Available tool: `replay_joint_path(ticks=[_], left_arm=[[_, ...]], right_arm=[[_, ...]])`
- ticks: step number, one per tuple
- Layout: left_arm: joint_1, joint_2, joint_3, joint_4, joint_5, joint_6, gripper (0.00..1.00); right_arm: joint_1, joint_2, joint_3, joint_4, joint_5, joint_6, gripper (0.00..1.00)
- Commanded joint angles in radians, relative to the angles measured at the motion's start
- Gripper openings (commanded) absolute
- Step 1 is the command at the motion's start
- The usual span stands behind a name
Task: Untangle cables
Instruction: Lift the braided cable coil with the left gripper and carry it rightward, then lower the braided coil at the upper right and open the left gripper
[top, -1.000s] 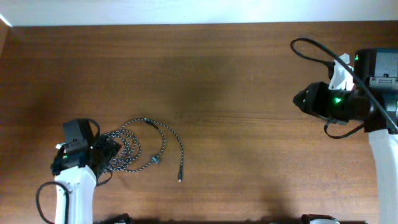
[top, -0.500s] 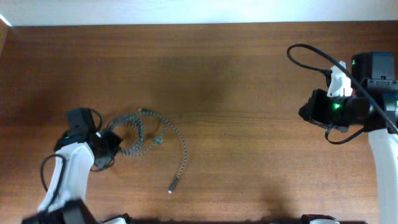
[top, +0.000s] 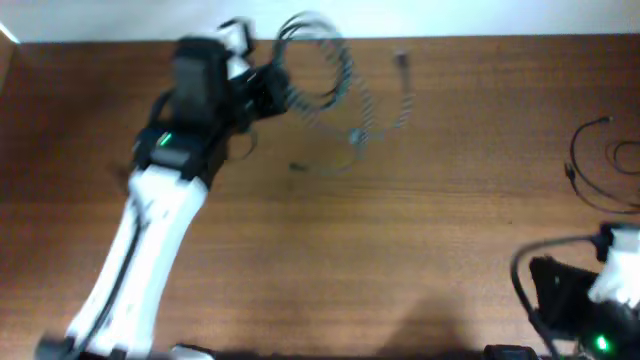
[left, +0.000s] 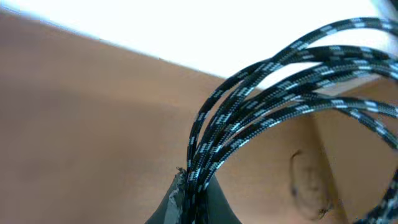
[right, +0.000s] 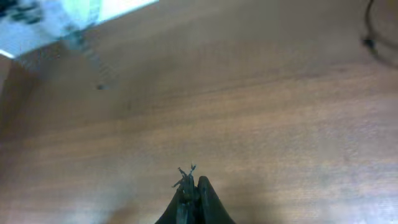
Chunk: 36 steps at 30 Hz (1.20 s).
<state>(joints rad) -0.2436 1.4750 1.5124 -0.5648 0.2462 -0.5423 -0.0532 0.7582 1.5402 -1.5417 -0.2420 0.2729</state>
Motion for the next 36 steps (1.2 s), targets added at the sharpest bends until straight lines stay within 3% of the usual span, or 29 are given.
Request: replay_joint_path(ticks=[1,3,5,7,11,18,20,21,23,24,26,29,36], left_arm=[[-0.145,0.290,0.312,0.006,0.000,-0.006,0.00],[-0.229,0.434,0.471,0.013,0.000,-0.006,0.00],[-0.332,0.595,0.561,0.138,0.000,-0.008,0.00],[-0.411,0.721,0.561,0.297,0.000,-0.065,0.00],[-0.517,0.877,0.561,0.573,-0.039,-0.063,0.00],[-0.612,1.091,0.561,0.843,-0.274,-0.063,0.02],[-0.619,1.118,0.561,0.843,-0.273,-0.064,0.49],[-0.618,1.125,0.561,0.840,-0.273,-0.063,0.87],[-0.617,1.120,0.561,0.839,-0.241,-0.005,0.99],[-0.616,1.106,0.561,0.802,-0.195,0.056,0.99],[-0.591,1.032,0.561,0.567,-0.182,0.089,0.99],[-0.498,0.870,0.561,0.201,-0.185,0.249,0.99],[-0.123,0.444,0.561,-0.282,-0.202,0.249,0.99]], right_arm=[[0.007,-0.087,0.001,-0.019,0.061,-0.003,0.04],[0.007,-0.107,0.001,-0.042,0.063,0.024,0.04],[0.007,-0.107,0.001,-0.053,0.063,0.023,0.04],[0.007,-0.107,0.001,-0.063,0.064,0.023,0.04],[0.007,-0.107,0.001,-0.071,0.064,0.023,0.04],[0.007,-0.107,0.001,-0.082,0.064,0.023,0.04],[0.007,-0.107,0.001,-0.082,0.064,0.023,0.04],[0.007,-0.107,0.001,-0.082,0.063,0.023,0.04],[0.007,-0.107,0.001,-0.082,0.063,0.023,0.04],[0.007,-0.107,0.001,-0.082,0.063,0.023,0.04],[0.007,-0.107,0.001,-0.083,0.063,0.023,0.04],[0.007,-0.107,0.001,-0.082,0.063,0.024,0.04],[0.007,-0.107,0.001,-0.078,0.064,0.076,0.04]])
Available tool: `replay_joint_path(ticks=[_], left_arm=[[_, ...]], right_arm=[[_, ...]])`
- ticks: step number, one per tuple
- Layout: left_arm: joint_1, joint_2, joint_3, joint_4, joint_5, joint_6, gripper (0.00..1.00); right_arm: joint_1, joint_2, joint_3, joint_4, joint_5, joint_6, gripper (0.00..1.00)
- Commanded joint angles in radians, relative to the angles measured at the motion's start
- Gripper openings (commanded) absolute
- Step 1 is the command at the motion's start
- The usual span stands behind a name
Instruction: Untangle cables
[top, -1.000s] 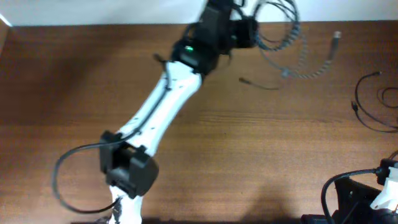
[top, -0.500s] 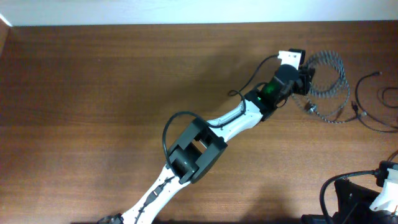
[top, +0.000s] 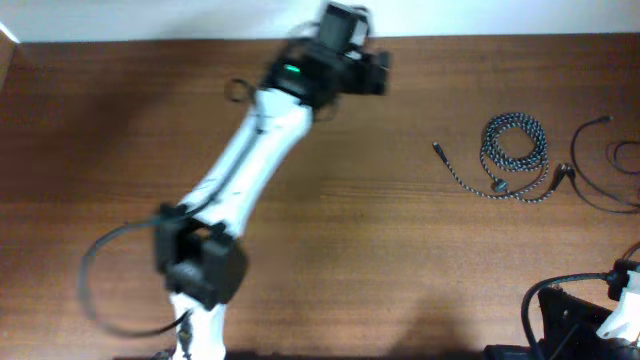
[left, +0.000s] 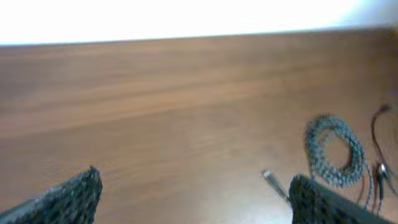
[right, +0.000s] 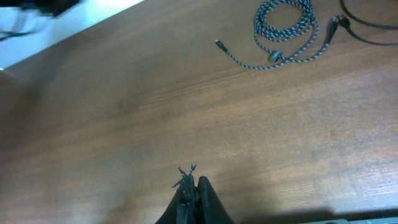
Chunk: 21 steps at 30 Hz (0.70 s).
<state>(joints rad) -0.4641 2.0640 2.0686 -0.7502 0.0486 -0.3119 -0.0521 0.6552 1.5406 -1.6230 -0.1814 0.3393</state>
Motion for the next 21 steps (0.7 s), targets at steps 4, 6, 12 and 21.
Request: replay_joint_path(ticks=[4,6,12,21], left_arm=[[0.340,-0.380,0.005,-0.351,0.000,0.005,0.99],[0.453,-0.532,0.005,-0.527,-0.001,-0.062,0.99],[0.480,-0.932,-0.026,-0.729,-0.233,-0.061,0.99],[0.480,-1.596,-0.916,-0.492,-0.273,-0.152,0.99]], right_arm=[[0.006,-0.004,-0.002,0.007,0.037,0.009,0.04],[0.006,-0.004,-0.046,0.020,0.071,0.009,0.05],[0.006,-0.003,-0.346,0.262,-0.143,0.013,0.08],[0.006,-0.001,-0.369,0.461,-0.153,0.013,0.93]])
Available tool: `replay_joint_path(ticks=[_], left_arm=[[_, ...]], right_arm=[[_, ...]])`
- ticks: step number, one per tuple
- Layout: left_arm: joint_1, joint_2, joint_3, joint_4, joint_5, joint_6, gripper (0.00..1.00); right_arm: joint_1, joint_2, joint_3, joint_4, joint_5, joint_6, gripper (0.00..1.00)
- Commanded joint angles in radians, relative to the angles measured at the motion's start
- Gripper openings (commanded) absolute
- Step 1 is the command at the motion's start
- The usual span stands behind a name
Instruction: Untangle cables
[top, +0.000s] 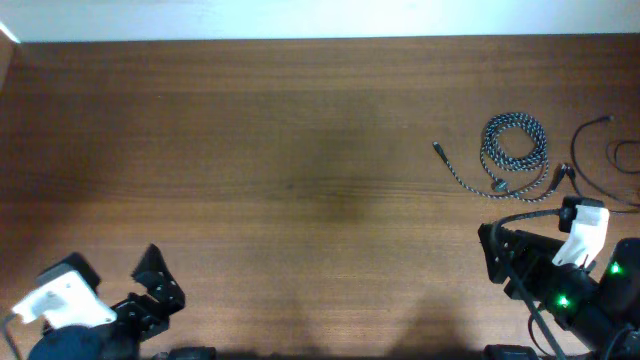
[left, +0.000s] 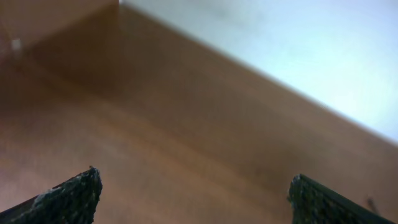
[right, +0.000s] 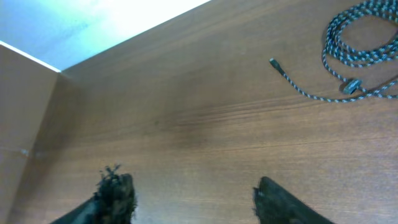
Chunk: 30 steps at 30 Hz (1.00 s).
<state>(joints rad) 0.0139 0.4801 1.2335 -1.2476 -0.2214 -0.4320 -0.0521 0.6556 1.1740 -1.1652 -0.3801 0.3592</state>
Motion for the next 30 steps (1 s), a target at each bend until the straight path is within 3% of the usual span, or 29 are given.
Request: replay_joint_path(ticks=[1,12,19,22,26,30], left_arm=[[0.002,-0.012,-0.109,0.005,-0.003,-0.032,0.99],[0.002,-0.012,-0.168,-0.034,-0.003,-0.031,0.99],[0.002,-0.012,-0.168,-0.034,-0.003,-0.031,0.99],[0.002,-0.012,-0.168,-0.034,-0.003,-0.031,0.99],[0.002,-0.012,-0.168,-0.034,-0.003,-0.031,0.99],[0.002,-0.012,-0.168,-0.034,-0.003,-0.031,0.99]], right_arm=[[0.006,-0.001,-0.002,0.003,0.055,-0.007,0.99],[0.006,-0.001,-0.002,0.000,0.063,-0.020,0.99],[0.007,-0.005,-0.012,-0.031,0.246,-0.076,0.99],[0.007,-0.135,-0.183,0.172,0.257,-0.093,0.99],[0.007,-0.481,-0.584,0.622,0.237,-0.094,0.99],[0.006,-0.647,-0.803,0.832,0.234,-0.094,0.99]])
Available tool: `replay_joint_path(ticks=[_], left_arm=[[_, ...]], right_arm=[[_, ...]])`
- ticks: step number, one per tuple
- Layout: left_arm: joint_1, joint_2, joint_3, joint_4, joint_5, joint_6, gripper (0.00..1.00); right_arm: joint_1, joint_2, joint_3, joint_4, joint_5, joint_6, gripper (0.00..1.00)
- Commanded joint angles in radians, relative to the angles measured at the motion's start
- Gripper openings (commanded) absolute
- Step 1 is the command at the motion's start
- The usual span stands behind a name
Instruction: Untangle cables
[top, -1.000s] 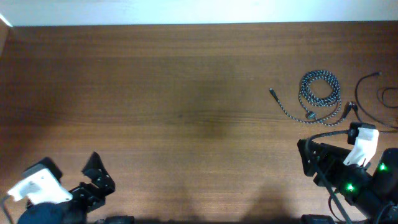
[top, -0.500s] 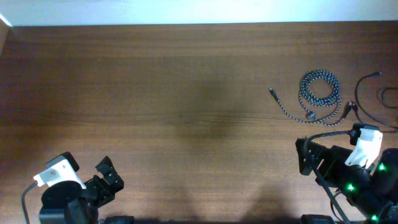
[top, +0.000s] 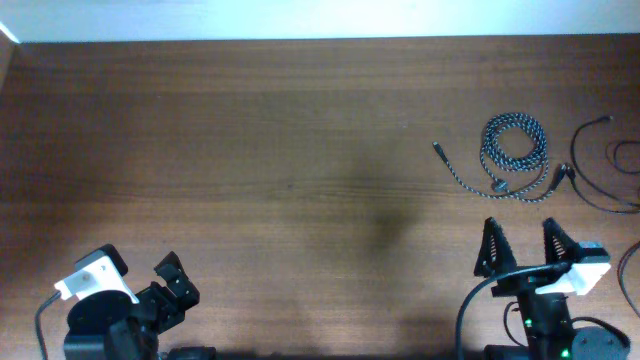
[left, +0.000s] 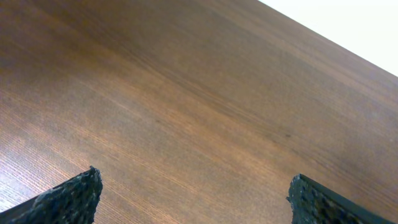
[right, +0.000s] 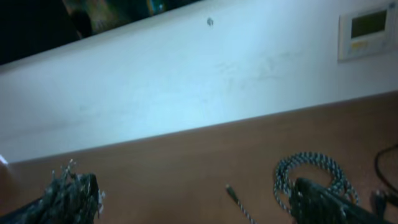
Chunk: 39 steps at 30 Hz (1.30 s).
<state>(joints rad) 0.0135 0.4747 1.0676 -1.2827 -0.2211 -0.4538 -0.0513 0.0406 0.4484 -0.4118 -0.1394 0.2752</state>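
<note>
A black-and-white braided cable (top: 516, 146) lies coiled at the right of the table, its plug end (top: 438, 150) stretched out to the left. The right wrist view shows the same braided cable (right: 309, 168), partly behind one finger. A thin black cable (top: 598, 170) lies apart from it at the right edge. My left gripper (top: 172, 286) is open at the near left corner, and in its own view the left gripper (left: 194, 200) has only bare wood between its fingers. My right gripper (top: 522, 248) is open at the near right, short of the braided cable and holding nothing.
The brown wooden table (top: 300, 150) ends at a white wall (right: 186, 81) on the far side. A small wall panel (right: 369, 25) hangs at the upper right. A side board (top: 6, 60) borders the table's left edge.
My right arm has drawn back towards the near edge and its camera now faces the far wall. The left arm has shifted slightly at the near left. Both cables lie where they were.
At first my left gripper was shut on the braided cable, lifted near the far edge, and the right was shut. Then the cable lay coiled at the right beside the thin one, with the left gripper open. After that both arms stood open at the near edge, as now.
</note>
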Motion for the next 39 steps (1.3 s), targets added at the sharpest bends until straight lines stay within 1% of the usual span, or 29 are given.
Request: replay_joint_path(ticks=[1,4,11,16,18,19,20,25,27,29,33,35,36,38,39], left_arm=[[0.002,-0.007,-0.002,0.001,-0.004,-0.009,0.99],[0.002,-0.006,-0.002,0.001,-0.004,-0.009,0.99],[0.002,-0.007,-0.002,0.001,-0.004,-0.009,0.99],[0.002,-0.007,-0.002,0.001,-0.004,-0.009,0.99],[0.002,-0.007,-0.002,0.001,-0.004,-0.009,0.99],[0.002,-0.007,-0.002,0.001,-0.004,-0.009,0.99],[0.002,-0.007,-0.002,0.001,-0.004,-0.009,0.99],[0.002,-0.007,-0.002,-0.002,-0.004,-0.009,0.99],[0.002,-0.007,-0.002,-0.035,-0.004,-0.009,0.99],[0.002,-0.007,-0.002,-0.106,-0.004,-0.010,0.99],[0.002,-0.007,-0.002,-0.106,-0.004,-0.010,0.99],[-0.044,-0.026,-0.034,-0.078,-0.004,-0.010,0.99],[-0.051,-0.051,-0.098,-0.031,-0.004,-0.010,0.99],[-0.050,-0.148,-0.281,0.123,0.001,-0.013,0.99],[-0.050,-0.210,-0.384,0.241,0.016,-0.025,0.99]], right_arm=[[0.006,-0.037,-0.120,0.141,-0.008,-0.010,0.99],[0.005,-0.037,-0.238,0.294,0.010,-0.010,0.99],[0.005,-0.037,-0.412,0.457,0.021,-0.010,0.99],[0.005,-0.037,-0.443,0.437,0.092,-0.014,0.99],[0.005,-0.037,-0.443,0.385,0.129,-0.014,0.99],[0.005,-0.037,-0.443,0.337,0.129,-0.014,0.99],[0.005,-0.037,-0.443,0.331,0.116,-0.014,0.99],[0.005,-0.036,-0.443,0.333,0.115,-0.010,0.99],[0.005,-0.036,-0.443,0.333,0.115,-0.010,0.99],[0.005,-0.036,-0.443,0.333,0.115,-0.009,0.99],[0.005,-0.036,-0.443,0.333,0.115,-0.010,0.99],[0.005,-0.036,-0.443,0.333,0.115,-0.009,0.99],[0.005,-0.036,-0.443,0.333,0.115,-0.009,0.99],[0.005,-0.036,-0.443,0.333,0.115,-0.010,0.99],[0.005,-0.036,-0.443,0.333,0.115,-0.010,0.99]])
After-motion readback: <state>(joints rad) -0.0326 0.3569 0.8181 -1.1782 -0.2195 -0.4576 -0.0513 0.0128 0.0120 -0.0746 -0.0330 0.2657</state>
